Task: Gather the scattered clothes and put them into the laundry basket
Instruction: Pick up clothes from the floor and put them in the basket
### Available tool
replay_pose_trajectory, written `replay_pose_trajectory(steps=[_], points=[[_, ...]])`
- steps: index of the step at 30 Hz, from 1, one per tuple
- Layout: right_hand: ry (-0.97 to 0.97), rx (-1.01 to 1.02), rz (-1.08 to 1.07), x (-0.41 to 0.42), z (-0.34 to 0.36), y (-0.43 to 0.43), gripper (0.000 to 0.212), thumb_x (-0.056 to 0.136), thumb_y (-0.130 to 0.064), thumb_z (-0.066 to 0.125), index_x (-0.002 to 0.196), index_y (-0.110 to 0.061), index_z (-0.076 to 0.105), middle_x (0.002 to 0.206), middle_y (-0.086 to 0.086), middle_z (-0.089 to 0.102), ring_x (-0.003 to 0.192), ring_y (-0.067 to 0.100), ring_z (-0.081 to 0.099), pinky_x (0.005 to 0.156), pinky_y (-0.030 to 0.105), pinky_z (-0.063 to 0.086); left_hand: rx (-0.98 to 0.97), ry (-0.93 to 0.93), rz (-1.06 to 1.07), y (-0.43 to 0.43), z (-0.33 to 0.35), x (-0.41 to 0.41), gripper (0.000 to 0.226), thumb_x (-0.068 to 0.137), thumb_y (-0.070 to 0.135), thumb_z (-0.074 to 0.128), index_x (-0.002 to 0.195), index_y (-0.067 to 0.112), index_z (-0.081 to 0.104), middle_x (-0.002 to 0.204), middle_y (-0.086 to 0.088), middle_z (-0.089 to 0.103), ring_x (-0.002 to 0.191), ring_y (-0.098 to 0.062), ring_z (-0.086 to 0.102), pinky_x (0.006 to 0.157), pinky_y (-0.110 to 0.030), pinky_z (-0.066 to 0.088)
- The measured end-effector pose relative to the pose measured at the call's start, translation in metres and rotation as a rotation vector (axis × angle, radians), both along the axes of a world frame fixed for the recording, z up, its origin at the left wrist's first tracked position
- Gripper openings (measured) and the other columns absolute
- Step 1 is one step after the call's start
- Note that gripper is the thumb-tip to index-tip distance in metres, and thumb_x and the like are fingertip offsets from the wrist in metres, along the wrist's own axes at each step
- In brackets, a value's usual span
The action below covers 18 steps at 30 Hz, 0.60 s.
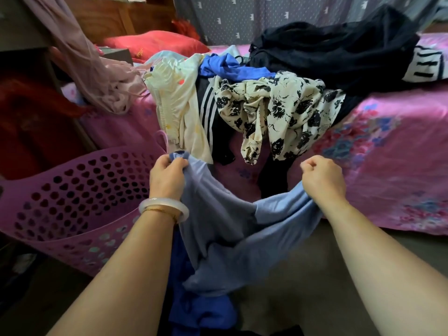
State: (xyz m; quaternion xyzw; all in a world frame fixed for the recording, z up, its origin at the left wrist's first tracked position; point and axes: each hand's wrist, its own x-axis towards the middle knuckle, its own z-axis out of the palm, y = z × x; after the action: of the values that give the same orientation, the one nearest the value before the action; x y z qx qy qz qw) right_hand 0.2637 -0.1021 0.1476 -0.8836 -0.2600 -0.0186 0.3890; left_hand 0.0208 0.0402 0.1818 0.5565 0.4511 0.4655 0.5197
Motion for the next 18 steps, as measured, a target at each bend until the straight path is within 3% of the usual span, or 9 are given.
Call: replay_pose_trajectory(steps=[2, 4, 7, 9, 11, 14, 15, 18], points=[[0.037, -0.088, 0.143, 0.000, 0.000, -0.001, 0.027, 0.085, -0.045, 0.062, 0.078, -0.020, 0.066, 0.089, 0.001, 0.069, 0.089, 0.026, 0.061, 0.077, 0.036, 0.049, 0.018, 0.024, -0.044, -0.004, -0.001, 0.003, 0.005, 0.087, 0.015, 0.055, 0.088, 0.012, 0.058, 0.079, -0.002, 0.050, 0.073, -0.013, 0.047, 0.067, -0.027, 0.038], [0.093, -0.106, 0.317, -0.010, 0.004, 0.004, 0.034, 0.075, -0.054, 0.073, 0.079, -0.021, 0.070, 0.075, -0.008, 0.064, 0.078, 0.015, 0.060, 0.071, 0.029, 0.047, 0.040, 0.044, -0.089, -0.012, -0.001, 0.010, 0.005, 0.089, 0.014, 0.054, 0.087, 0.012, 0.059, 0.080, 0.001, 0.054, 0.075, -0.011, 0.049, 0.070, -0.025, 0.040], [0.118, -0.017, 0.527, -0.031, 0.015, 0.014, 0.042, 0.069, -0.044, 0.082, 0.101, -0.020, 0.070, 0.064, -0.016, 0.048, 0.061, -0.001, 0.045, 0.057, 0.016, 0.035, 0.134, 0.084, -0.208, -0.022, 0.005, 0.020, 0.006, 0.089, 0.011, 0.054, 0.086, 0.012, 0.059, 0.076, 0.000, 0.053, 0.073, -0.012, 0.048, 0.072, -0.028, 0.039], [0.147, -0.018, 0.723, -0.045, 0.023, 0.019, 0.059, 0.065, -0.030, 0.087, 0.119, -0.019, 0.065, 0.076, -0.015, 0.057, 0.070, -0.003, 0.052, 0.067, 0.016, 0.045, 0.172, 0.082, -0.368, -0.030, 0.012, 0.023, 0.008, 0.086, 0.013, 0.056, 0.083, 0.018, 0.061, 0.079, -0.004, 0.056, 0.076, -0.016, 0.052, 0.073, -0.033, 0.042], [0.254, -0.084, 0.847, -0.056, 0.018, 0.027, 0.067, 0.057, -0.021, 0.089, 0.118, -0.027, 0.063, 0.100, -0.011, 0.068, 0.093, 0.006, 0.063, 0.085, 0.027, 0.053, 0.149, 0.045, -0.533, -0.037, 0.019, 0.025, 0.010, 0.083, 0.014, 0.056, 0.088, 0.018, 0.064, 0.085, -0.006, 0.062, 0.082, -0.019, 0.058, 0.077, -0.036, 0.046], [0.345, -0.412, 0.879, -0.067, -0.008, 0.034, 0.045, 0.073, -0.009, 0.078, 0.116, -0.011, 0.065, 0.110, -0.006, 0.069, 0.102, 0.009, 0.063, 0.079, 0.012, 0.045, 0.169, -0.002, -0.632, -0.048, 0.030, 0.025, 0.012, 0.085, 0.010, 0.055, 0.093, 0.011, 0.064, 0.091, -0.009, 0.065, 0.088, -0.022, 0.060, 0.082, -0.033, 0.048], [0.386, -0.419, 0.867, -0.065, -0.017, 0.037, 0.037, 0.080, -0.006, 0.072, 0.116, -0.004, 0.065, 0.112, -0.002, 0.069, 0.103, 0.011, 0.064, 0.077, 0.010, 0.042, 0.150, -0.058, -0.597, -0.048, 0.032, 0.025, 0.012, 0.089, 0.006, 0.054, 0.093, 0.010, 0.063, 0.091, -0.009, 0.066, 0.086, -0.020, 0.062, 0.080, -0.030, 0.050], [0.702, 0.018, 0.759, -0.069, -0.004, 0.034, 0.010, 0.084, -0.008, 0.065, 0.092, -0.004, 0.070, 0.090, 0.010, 0.071, 0.083, 0.020, 0.065, 0.074, 0.027, 0.049, -0.019, -0.271, -0.429, -0.036, 0.031, 0.018, 0.017, 0.093, -0.001, 0.051, 0.103, 0.006, 0.062, 0.091, -0.009, 0.067, 0.081, -0.018, 0.066, 0.073, -0.026, 0.057]])
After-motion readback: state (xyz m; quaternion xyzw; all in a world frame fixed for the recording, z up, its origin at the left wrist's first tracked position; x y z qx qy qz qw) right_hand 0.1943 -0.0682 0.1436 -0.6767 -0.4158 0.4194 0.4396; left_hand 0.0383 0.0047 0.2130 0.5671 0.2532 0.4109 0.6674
